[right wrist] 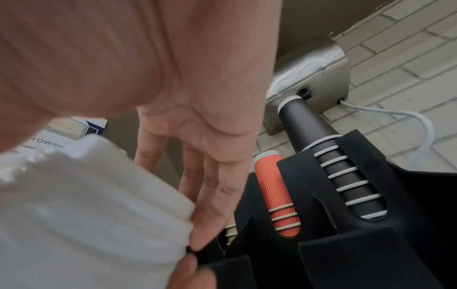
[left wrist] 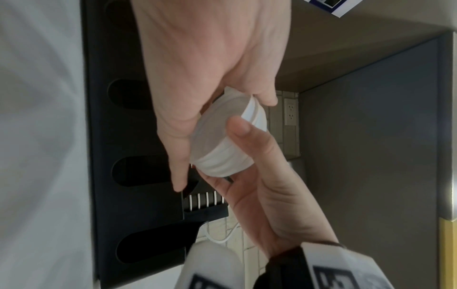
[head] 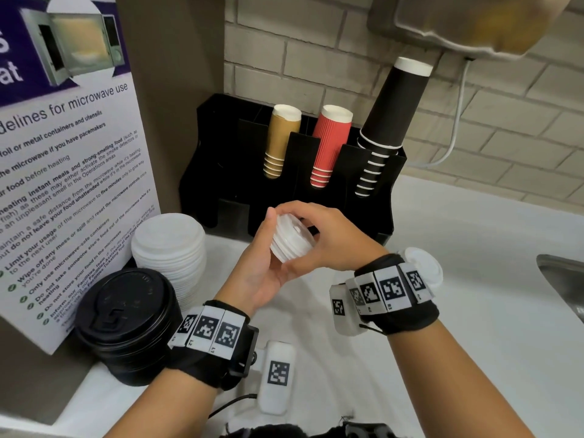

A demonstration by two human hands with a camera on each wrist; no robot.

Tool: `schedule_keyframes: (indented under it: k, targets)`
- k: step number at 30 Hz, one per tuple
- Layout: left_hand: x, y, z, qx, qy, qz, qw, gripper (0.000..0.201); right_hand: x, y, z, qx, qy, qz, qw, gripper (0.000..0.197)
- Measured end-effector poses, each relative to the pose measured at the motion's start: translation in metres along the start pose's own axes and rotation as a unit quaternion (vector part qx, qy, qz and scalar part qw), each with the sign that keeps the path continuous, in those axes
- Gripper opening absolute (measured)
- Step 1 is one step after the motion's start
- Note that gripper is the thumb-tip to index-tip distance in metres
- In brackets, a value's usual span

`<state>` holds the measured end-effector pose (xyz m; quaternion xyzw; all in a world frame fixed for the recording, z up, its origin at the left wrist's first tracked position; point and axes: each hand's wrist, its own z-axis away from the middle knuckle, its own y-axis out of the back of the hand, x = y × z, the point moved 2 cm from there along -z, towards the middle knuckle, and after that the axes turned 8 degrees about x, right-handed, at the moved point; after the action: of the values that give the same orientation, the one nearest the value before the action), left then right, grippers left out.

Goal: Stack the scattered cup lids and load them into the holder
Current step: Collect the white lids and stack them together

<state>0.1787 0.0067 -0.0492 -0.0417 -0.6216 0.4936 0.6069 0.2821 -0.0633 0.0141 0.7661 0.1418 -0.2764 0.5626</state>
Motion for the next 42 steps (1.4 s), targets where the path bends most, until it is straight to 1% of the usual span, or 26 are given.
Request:
schedule_keyframes:
  k: [1,3,5,7,8,10,11,13,15,18,20,24,26,29,34,35,37,38,40,42]
  targets:
    - [0.001,0.003,-0.001,0.011,0.001,0.005,1.0,0.065,-0.001,0.004,-0.005,0.005,0.006,0.005,1.0,0.078]
    - [0.001,0.011,-0.004,0.065,0.006,0.032,0.997,0.059,-0.004,0.015,-0.021,0.039,0.011,0.002,0.999,0.079]
    - [0.0,0.022,-0.007,0.122,0.006,0.053,0.991,0.042,-0.004,0.02,-0.045,0.088,0.009,-0.002,0.996,0.081]
    - [-0.004,0.032,-0.008,0.157,0.006,0.05,0.986,0.026,-0.001,0.016,-0.071,0.111,-0.012,0.026,0.993,0.079]
    - [-0.006,0.036,-0.009,0.168,0.009,0.049,0.984,0.022,0.0,0.009,-0.083,0.102,-0.025,0.055,0.993,0.077]
    - [-0.008,0.042,-0.008,0.183,0.015,0.048,0.982,0.02,0.005,-0.008,-0.101,0.053,-0.047,0.148,0.986,0.077]
    - [-0.009,0.043,-0.007,0.187,0.018,0.048,0.981,0.02,0.008,-0.017,-0.107,0.025,-0.055,0.216,0.975,0.078]
    - [-0.01,0.046,-0.006,0.193,0.018,0.045,0.98,0.019,0.014,-0.033,-0.115,-0.012,-0.059,0.334,0.941,0.081]
    - [-0.01,0.047,-0.005,0.197,0.016,0.041,0.979,0.017,0.017,-0.046,-0.121,-0.025,-0.054,0.385,0.921,0.084]
    - [-0.011,0.049,-0.004,0.198,0.016,0.041,0.979,0.015,0.019,-0.059,-0.129,-0.026,-0.048,0.404,0.913,0.089]
    - [-0.011,0.048,-0.004,0.196,0.019,0.037,0.98,0.013,0.019,-0.066,-0.132,-0.029,-0.051,0.406,0.912,0.087]
    - [-0.014,0.047,0.0,0.186,0.023,0.033,0.982,0.011,0.023,-0.08,-0.134,-0.074,-0.082,0.407,0.907,0.078]
    - [-0.015,0.047,0.001,0.183,0.024,0.031,0.982,0.012,0.027,-0.086,-0.133,-0.083,-0.093,0.404,0.906,0.073]
    - [-0.015,0.047,0.001,0.186,0.024,0.031,0.982,0.013,0.032,-0.091,-0.133,-0.083,-0.086,0.428,0.896,0.067]
    - [-0.015,0.049,0.0,0.192,0.023,0.026,0.981,0.014,0.031,-0.09,-0.132,-0.091,-0.083,0.458,0.88,0.042]
    - [-0.015,0.05,0.0,0.192,0.021,0.024,0.981,0.013,0.029,-0.088,-0.129,-0.08,-0.081,0.453,0.884,0.039]
    - [-0.014,0.05,-0.001,0.191,0.016,0.02,0.981,0.012,0.021,-0.076,-0.119,-0.02,-0.06,0.407,0.911,0.035]
    - [-0.014,0.051,-0.001,0.191,0.014,0.018,0.981,0.011,0.017,-0.064,-0.111,0.026,-0.052,0.364,0.93,0.033]
    - [-0.013,0.052,-0.003,0.188,0.01,0.014,0.982,0.01,0.013,-0.031,-0.089,0.114,-0.064,0.245,0.961,0.03]
    - [-0.012,0.054,-0.004,0.18,0.005,0.005,0.984,0.011,0.016,0.004,-0.057,0.178,-0.091,0.141,0.97,0.026]
